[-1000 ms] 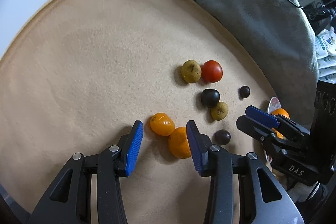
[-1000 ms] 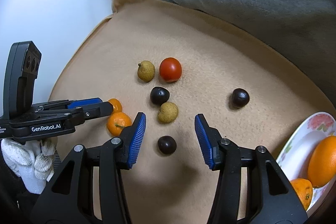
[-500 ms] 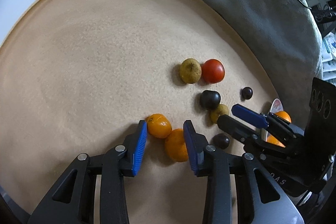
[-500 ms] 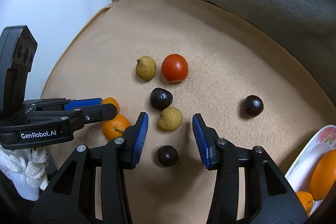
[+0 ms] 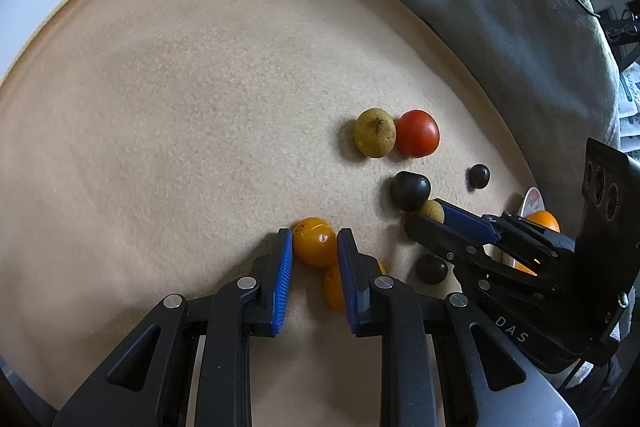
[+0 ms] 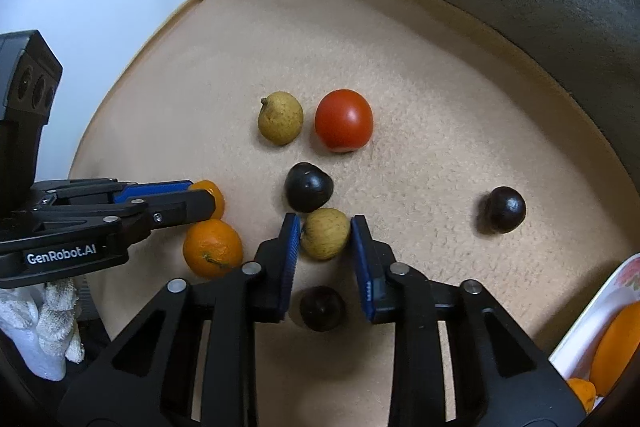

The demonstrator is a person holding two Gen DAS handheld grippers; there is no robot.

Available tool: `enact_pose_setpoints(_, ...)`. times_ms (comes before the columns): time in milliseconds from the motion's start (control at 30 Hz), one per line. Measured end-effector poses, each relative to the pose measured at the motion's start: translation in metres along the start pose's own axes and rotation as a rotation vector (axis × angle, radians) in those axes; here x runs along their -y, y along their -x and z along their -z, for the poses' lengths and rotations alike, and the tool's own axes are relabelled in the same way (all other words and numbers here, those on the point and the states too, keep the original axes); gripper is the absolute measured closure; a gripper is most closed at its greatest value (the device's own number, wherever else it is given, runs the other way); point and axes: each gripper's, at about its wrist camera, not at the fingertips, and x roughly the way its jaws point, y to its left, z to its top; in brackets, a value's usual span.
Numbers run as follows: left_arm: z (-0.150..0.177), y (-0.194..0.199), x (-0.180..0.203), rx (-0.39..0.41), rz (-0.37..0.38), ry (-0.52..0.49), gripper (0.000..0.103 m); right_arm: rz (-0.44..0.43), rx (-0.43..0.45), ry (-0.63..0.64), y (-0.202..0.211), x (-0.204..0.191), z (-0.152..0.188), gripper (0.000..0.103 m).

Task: Organize fruits
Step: 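Close the right gripper on the yellow-green fruit while the left gripper grasps a small tangerine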

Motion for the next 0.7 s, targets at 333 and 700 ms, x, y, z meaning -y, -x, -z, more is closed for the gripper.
enact_pose_setpoints(333, 0.002, 0.009, 0.007, 0.032, -0.015, -0.031, 0.083, 0.007, 0.038, -0.013, 0.015, 0.004, 0.007, 0.076)
enact_pose_setpoints(700, 0.003, 0.022, 0.020, 0.065, -0.030, -0.087, 0.083, 0.009, 0.087, -0.038, 0.041, 0.013, 0.017, 0.076)
